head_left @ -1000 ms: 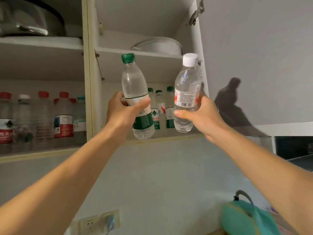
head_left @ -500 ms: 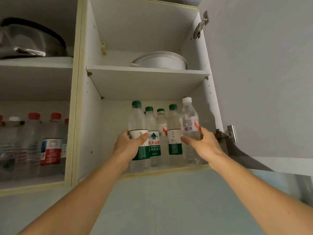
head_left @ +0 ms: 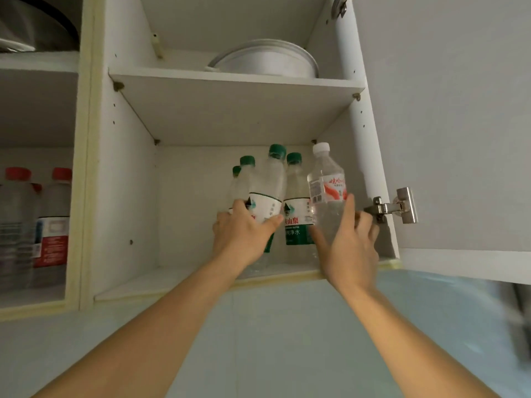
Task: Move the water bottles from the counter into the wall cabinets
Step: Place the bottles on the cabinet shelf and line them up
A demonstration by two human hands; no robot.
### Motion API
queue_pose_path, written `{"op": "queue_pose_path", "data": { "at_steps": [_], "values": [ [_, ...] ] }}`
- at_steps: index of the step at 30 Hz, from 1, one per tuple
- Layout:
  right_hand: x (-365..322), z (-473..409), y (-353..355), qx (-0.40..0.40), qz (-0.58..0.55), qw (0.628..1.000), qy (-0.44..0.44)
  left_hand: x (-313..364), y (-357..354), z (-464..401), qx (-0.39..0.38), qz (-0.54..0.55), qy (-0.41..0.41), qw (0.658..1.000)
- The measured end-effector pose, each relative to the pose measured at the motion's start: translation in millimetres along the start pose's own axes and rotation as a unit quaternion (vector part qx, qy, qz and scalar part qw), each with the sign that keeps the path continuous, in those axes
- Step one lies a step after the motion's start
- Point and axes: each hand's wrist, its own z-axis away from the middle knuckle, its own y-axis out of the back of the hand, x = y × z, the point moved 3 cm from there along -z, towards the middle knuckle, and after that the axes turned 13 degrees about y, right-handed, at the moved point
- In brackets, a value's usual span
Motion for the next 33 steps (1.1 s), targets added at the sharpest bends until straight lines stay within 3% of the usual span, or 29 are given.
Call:
{"op": "queue_pose_path", "data": {
  "at_steps": [6,13,23,33],
  "values": [
    [9.5,-0.6,-0.1,0.015,0.02,1.0,-0.011,33.5,-26.6,12.8,0.03,-0.071,-0.086,0.993],
    [8.3,2.0,-0.5,0.016,0.014,1.0,-0.002,39.5,-42.3,6.9,0.002,0.071,-0.041,0.997],
    [4.7,4.6,5.2,0.035,-0.014,0.999,-0.007,34.0,-60.3,-11.7,-0.087,0.112,-0.02,0.99],
    [6.0,-0.2,5.5,0.006,-0.02,0.999,-0.043,46.2,-87.2,-7.9,-0.086,0.185,-0.009,0.979]
  ]
}}
